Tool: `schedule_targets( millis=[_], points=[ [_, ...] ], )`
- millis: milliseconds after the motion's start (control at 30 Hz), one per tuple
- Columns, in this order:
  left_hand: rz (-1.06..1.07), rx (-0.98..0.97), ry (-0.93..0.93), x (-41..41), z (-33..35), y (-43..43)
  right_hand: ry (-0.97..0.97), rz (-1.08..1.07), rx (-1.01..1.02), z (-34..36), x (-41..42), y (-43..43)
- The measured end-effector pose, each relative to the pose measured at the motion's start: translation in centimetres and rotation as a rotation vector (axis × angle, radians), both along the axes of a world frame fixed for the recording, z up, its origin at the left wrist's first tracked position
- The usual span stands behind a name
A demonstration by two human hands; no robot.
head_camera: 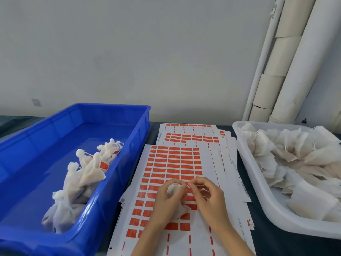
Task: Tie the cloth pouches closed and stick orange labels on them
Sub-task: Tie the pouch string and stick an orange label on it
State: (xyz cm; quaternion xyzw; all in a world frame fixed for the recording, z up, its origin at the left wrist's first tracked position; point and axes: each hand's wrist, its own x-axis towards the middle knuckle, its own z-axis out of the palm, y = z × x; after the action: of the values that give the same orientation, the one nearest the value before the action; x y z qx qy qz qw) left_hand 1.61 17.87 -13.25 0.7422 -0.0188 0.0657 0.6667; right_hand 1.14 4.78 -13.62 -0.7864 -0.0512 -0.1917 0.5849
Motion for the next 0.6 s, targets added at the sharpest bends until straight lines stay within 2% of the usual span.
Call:
schedule_targets(
  millis=[367,600],
  points=[
    [-0.180,-0.121,-0.057,-0.26,0.34,0.22,-0.085,-0.012,-0.035,0.36,-0.31,-0.20],
    [-0.219,-0.117,-0.096,-0.29,0.19,0.17,-0.097,-0.092,-0.013,0.34,-0.18,-0.28]
  ],
)
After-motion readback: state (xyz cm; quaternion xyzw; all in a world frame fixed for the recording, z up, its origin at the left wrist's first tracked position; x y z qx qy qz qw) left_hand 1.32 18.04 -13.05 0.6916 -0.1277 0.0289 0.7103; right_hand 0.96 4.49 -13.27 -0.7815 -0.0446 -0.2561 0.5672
